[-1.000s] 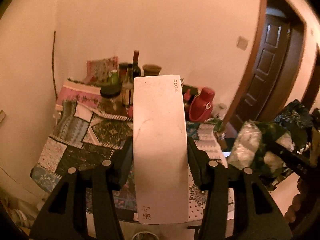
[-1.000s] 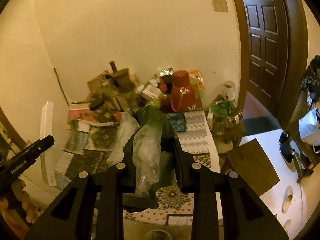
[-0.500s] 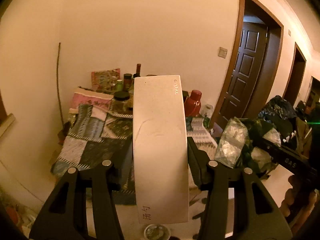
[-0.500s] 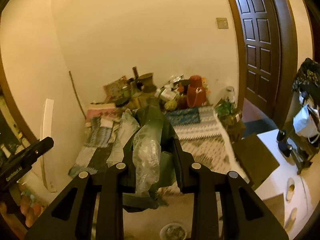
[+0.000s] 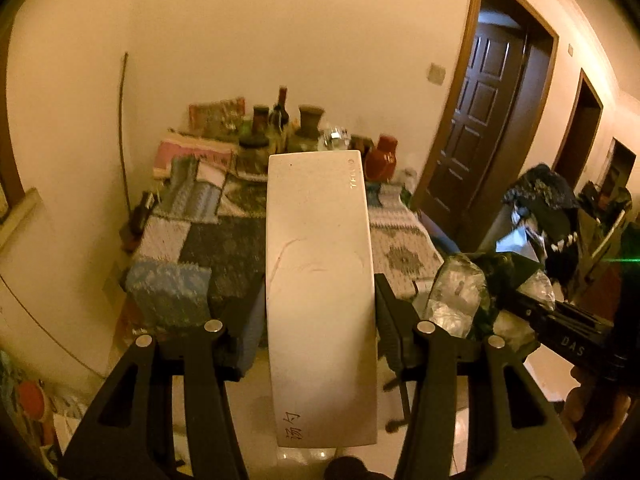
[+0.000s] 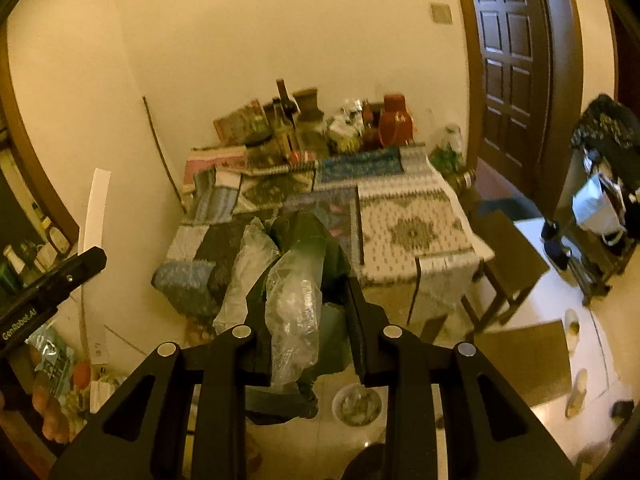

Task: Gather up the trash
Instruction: 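Lift the plastic bag and white card and carry both down toward the bowl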

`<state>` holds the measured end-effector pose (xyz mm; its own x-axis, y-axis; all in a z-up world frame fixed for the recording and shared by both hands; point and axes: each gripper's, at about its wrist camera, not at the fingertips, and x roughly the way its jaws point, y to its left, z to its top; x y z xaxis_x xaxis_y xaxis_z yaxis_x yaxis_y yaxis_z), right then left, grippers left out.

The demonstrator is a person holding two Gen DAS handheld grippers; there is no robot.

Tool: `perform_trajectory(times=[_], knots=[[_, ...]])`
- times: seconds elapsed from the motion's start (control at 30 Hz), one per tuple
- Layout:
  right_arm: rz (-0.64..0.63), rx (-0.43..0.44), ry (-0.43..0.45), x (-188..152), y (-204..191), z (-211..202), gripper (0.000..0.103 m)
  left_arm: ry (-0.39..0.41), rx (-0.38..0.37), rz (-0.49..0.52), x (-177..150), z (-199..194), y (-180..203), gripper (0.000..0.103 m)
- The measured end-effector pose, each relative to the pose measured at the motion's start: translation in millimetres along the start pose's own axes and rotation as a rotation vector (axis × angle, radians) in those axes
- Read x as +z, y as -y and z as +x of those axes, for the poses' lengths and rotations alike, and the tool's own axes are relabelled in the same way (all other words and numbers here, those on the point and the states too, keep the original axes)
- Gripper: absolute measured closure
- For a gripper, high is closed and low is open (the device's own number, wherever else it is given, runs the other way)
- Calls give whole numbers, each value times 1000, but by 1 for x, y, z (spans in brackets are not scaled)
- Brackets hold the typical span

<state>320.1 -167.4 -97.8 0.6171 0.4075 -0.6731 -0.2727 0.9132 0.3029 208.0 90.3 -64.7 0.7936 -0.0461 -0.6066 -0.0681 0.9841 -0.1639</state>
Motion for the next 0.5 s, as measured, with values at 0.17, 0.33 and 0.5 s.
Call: perform_trajectory(times=[0.17,0.33,0.5], knots=[[19,-8,-81,-21,10,17,78,-100,-6,-12,-24,27,5,53],[21,-14,-184,-43,28,56,78,-233,11,-38,-57,75,12,53],[-4,-23,-308,-80,51,113,78,-351,10,-66,-105,138,17,53]])
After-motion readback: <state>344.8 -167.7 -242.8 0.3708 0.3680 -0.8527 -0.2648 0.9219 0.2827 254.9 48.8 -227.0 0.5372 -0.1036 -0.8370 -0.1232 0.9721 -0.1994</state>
